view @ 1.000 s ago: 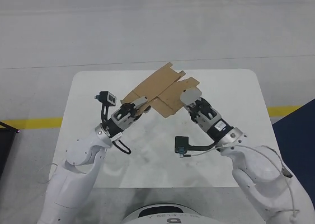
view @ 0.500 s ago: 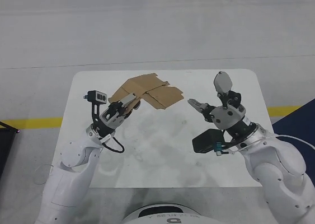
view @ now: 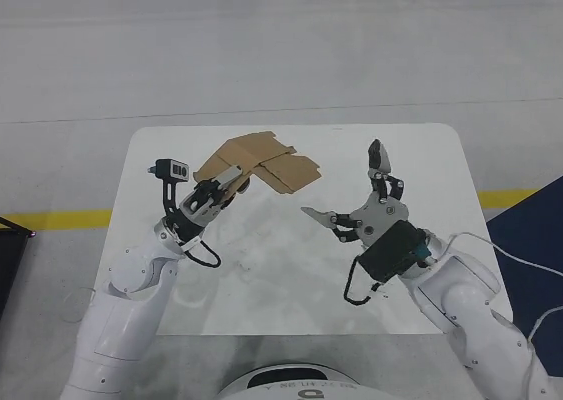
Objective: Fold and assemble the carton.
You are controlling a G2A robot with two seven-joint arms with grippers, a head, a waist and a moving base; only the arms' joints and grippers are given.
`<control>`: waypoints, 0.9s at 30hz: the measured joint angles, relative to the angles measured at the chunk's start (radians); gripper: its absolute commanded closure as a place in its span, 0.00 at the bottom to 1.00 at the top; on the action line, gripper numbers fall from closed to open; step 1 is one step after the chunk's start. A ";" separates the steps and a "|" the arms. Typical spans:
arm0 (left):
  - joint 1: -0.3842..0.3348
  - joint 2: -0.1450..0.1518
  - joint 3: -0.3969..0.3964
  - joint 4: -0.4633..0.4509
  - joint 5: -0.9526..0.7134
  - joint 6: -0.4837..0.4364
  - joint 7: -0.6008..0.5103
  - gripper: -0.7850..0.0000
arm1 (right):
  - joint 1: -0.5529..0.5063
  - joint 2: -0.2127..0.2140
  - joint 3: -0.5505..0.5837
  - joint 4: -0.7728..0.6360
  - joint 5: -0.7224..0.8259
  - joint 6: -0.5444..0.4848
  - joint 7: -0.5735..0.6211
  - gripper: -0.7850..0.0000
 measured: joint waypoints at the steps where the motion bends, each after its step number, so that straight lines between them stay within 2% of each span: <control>1: -0.001 -0.001 0.004 0.001 0.002 0.001 0.004 1.00 | 0.015 -0.003 -0.034 0.006 -0.013 -0.011 0.014 0.19; 4: -0.005 -0.001 0.011 0.001 0.030 0.001 0.019 1.00 | 0.059 -0.012 -0.105 0.021 -0.025 -0.028 0.050 0.25; 7: -0.007 -0.001 0.014 -0.003 0.063 -0.006 0.034 1.00 | 0.102 -0.016 -0.143 0.034 -0.059 -0.059 0.104 0.27; 12: -0.008 -0.001 0.014 -0.010 0.060 0.013 0.045 1.00 | 0.147 -0.019 -0.173 0.047 -0.140 -0.094 0.193 0.30; 14: -0.008 -0.001 0.013 -0.011 0.061 0.011 0.041 1.00 | 0.163 -0.020 -0.185 0.056 -0.190 -0.102 0.234 0.36; 18: -0.005 0.000 0.011 -0.011 0.055 0.009 0.042 1.00 | 0.185 -0.025 -0.209 0.076 -0.240 -0.087 0.275 0.50; 27: -0.006 0.001 0.009 -0.002 0.051 0.010 0.030 1.00 | 0.218 -0.034 -0.226 0.102 -0.325 -0.034 0.320 0.60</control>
